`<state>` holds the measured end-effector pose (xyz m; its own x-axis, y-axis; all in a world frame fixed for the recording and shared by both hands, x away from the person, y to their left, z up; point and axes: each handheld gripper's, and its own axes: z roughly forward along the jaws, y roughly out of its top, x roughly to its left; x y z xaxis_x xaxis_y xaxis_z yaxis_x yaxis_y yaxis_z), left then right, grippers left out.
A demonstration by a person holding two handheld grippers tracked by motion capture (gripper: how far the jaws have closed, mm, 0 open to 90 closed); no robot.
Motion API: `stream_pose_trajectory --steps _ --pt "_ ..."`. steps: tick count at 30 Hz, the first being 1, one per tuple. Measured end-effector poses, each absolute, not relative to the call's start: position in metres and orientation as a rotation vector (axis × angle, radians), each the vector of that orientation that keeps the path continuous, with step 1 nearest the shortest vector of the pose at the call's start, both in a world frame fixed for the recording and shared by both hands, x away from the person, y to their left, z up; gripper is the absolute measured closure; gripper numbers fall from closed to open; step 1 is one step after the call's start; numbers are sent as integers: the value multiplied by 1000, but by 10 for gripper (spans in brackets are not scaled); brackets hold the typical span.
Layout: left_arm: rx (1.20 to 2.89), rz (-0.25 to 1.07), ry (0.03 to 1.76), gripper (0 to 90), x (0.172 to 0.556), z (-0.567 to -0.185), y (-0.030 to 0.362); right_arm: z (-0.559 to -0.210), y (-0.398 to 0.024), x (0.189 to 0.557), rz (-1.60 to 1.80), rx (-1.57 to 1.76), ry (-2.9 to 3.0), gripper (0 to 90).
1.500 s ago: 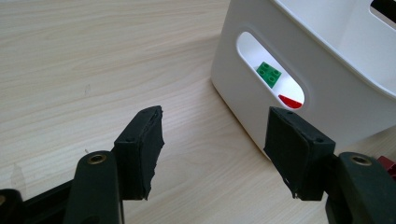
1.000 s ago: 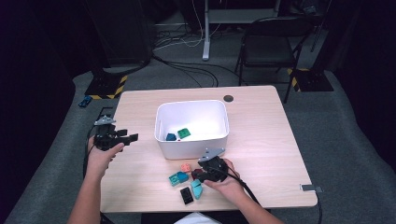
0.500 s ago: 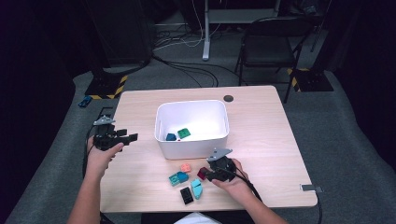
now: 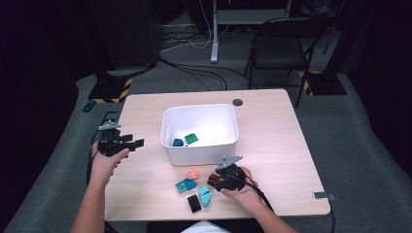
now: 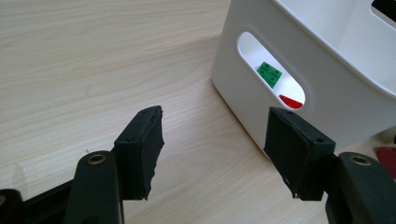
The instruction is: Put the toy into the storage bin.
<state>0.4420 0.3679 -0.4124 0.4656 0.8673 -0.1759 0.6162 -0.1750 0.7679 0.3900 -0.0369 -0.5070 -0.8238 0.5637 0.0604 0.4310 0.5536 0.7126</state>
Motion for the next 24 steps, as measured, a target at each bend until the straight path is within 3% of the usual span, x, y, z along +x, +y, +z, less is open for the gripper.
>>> stream_pose_trajectory --steps 17,24 --pt "1891 388 1243 366 442 -413 368 -516 -32 389 1073 851 2638 478" --pt "1892 385 1245 366 442 -413 368 -513 -33 388 1096 844 2629 556"
